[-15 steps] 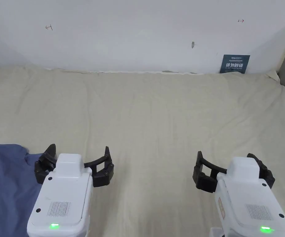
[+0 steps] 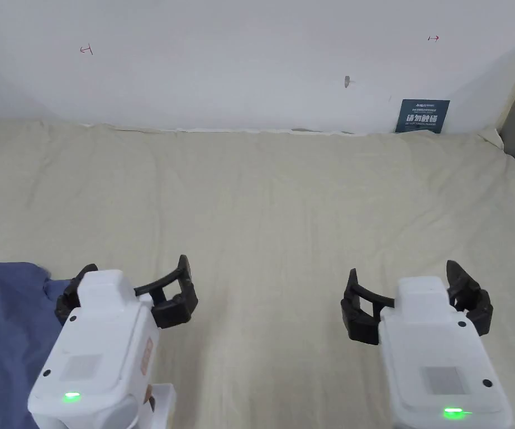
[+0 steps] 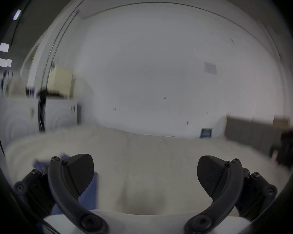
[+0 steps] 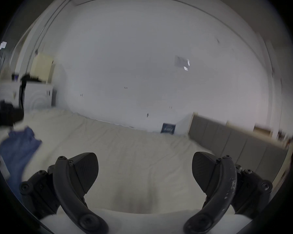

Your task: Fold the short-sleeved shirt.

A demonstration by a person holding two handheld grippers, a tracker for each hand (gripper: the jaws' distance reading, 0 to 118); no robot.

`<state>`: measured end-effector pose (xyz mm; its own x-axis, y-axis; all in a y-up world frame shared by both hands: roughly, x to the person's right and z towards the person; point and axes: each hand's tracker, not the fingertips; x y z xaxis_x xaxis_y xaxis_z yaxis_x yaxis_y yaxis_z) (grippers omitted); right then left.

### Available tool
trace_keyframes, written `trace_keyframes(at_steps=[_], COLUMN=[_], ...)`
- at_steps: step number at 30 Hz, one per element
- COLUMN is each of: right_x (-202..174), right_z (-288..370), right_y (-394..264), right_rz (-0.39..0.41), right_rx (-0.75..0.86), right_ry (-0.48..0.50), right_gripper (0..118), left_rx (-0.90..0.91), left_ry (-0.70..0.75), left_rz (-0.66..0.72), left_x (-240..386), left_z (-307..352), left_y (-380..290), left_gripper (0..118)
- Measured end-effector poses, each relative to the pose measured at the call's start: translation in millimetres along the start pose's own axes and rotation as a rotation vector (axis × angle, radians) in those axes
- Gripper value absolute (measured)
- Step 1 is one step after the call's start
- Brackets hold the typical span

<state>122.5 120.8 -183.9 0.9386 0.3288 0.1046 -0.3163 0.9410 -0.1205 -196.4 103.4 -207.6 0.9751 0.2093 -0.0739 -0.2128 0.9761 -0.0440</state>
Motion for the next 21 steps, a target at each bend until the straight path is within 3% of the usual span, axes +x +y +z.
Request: trace_keyframes(at_steps=[1, 4, 6, 8, 10, 11, 15, 17, 19, 21], right_x=[-6, -31, -44, -47, -42, -38, 0, 17, 27, 31], right_z=[2, 10, 14, 16, 18, 18, 13, 10, 9, 7], right_y=[5, 10, 2, -1, 2, 7, 24, 25, 20, 12], right_rz=[0.099, 0.522, 0.765, 0.876, 0.790, 0.685, 0.178, -0.040, -0.192, -0.289], right_rx=[0.022, 0.173, 0.306, 0.391, 0.352, 0.304, 0.098, 0.036, 0.003, -0.024], right_ry=[-0.043, -0.237, -0.355, -0.419, -0.394, -0.356, -0.188, -0.104, -0.049, -0.006], right_gripper=[115, 115, 115, 115, 115, 115, 115, 115, 115, 115], left_rx=[-0.021, -0.067, -0.065, -0.059, -0.058, -0.069, 0.001, 0.060, 0.095, 0.113], left_ry=[-0.036, -0.201, -0.255, -0.275, -0.237, -0.195, -0.023, 0.042, 0.078, 0.093], left_rz=[0.147, 0.826, 1.198, 1.347, 1.270, 1.163, 0.312, -0.051, -0.265, -0.394], left_x=[-7, -40, -54, -61, -61, -59, -18, 3, 16, 21], left_z=[-2, -6, -11, -10, -10, -9, 1, 4, 7, 7], left_y=[5, 5, -6, -15, -14, -9, 24, 24, 18, 12], left_gripper=[118, 118, 118, 118, 118, 118, 118, 118, 118, 118])
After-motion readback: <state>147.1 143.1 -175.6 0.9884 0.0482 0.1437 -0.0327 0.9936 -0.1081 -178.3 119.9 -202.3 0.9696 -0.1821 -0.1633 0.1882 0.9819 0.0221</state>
